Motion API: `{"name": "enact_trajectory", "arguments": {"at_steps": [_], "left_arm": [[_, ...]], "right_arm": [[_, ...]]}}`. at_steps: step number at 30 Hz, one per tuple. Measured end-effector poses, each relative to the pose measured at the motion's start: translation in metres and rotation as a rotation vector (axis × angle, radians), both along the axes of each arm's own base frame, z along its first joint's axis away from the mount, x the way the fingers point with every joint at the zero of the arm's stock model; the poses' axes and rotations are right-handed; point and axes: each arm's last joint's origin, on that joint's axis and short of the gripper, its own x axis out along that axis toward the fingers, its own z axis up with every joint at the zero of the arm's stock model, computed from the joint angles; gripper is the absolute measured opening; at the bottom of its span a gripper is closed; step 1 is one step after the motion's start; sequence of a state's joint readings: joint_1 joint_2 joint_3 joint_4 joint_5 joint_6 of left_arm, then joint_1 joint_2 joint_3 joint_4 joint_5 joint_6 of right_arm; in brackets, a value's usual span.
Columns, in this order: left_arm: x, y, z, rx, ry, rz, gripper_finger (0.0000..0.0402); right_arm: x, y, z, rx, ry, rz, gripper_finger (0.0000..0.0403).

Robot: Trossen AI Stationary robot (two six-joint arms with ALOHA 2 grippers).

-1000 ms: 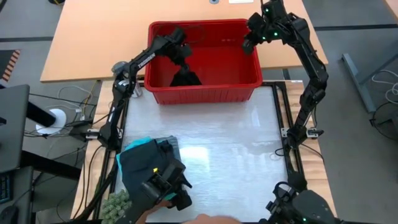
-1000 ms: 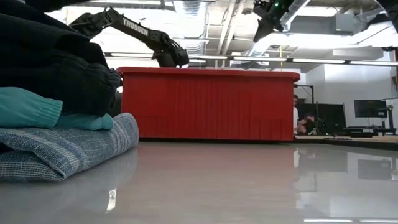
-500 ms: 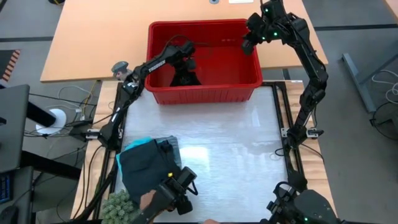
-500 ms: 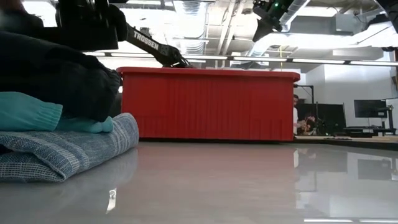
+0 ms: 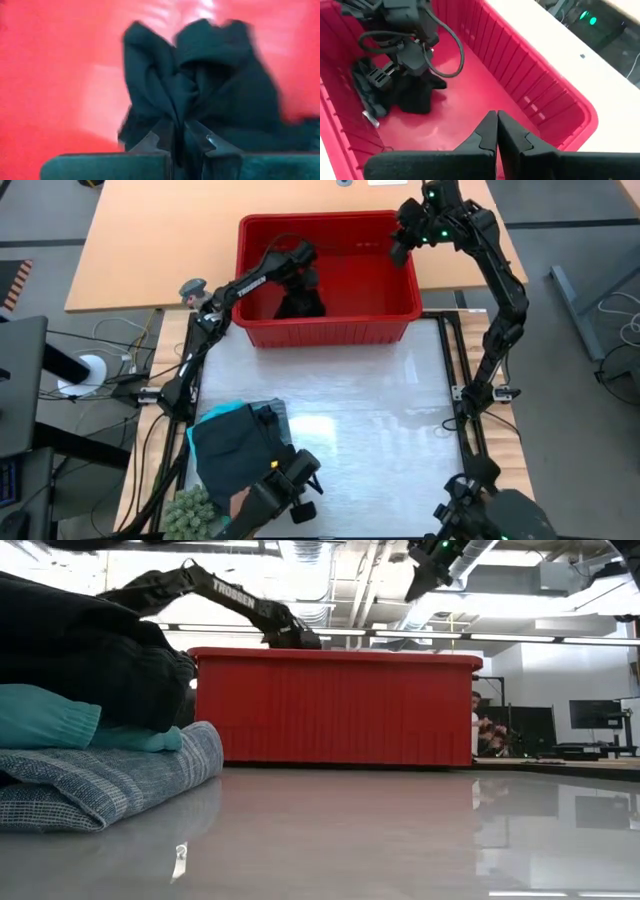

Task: Fold Laundry from Bin
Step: Fold the black boxer from the red organizer bin

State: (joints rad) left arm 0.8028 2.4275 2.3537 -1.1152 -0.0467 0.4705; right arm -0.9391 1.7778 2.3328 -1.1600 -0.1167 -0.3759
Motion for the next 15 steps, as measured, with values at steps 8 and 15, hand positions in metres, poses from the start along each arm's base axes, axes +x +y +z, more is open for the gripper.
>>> {"name": "enact_trajectory", "arguments": {"at_steps": [8, 15], "left_arm": [[-0.012, -0.012, 0.082, 0.182, -0.212, 0.063, 0.0001], [-0.038, -0.053, 0.184, 0.265, -0.572, 0.066, 0.0000]], "right_arm": [[-0.018, 0.019, 0.027, -0.091, -0.080, -0.003, 0.0036], [-0.028, 0.033, 0.040, -0.103, -0.152, -0.030, 0.0036]]}}
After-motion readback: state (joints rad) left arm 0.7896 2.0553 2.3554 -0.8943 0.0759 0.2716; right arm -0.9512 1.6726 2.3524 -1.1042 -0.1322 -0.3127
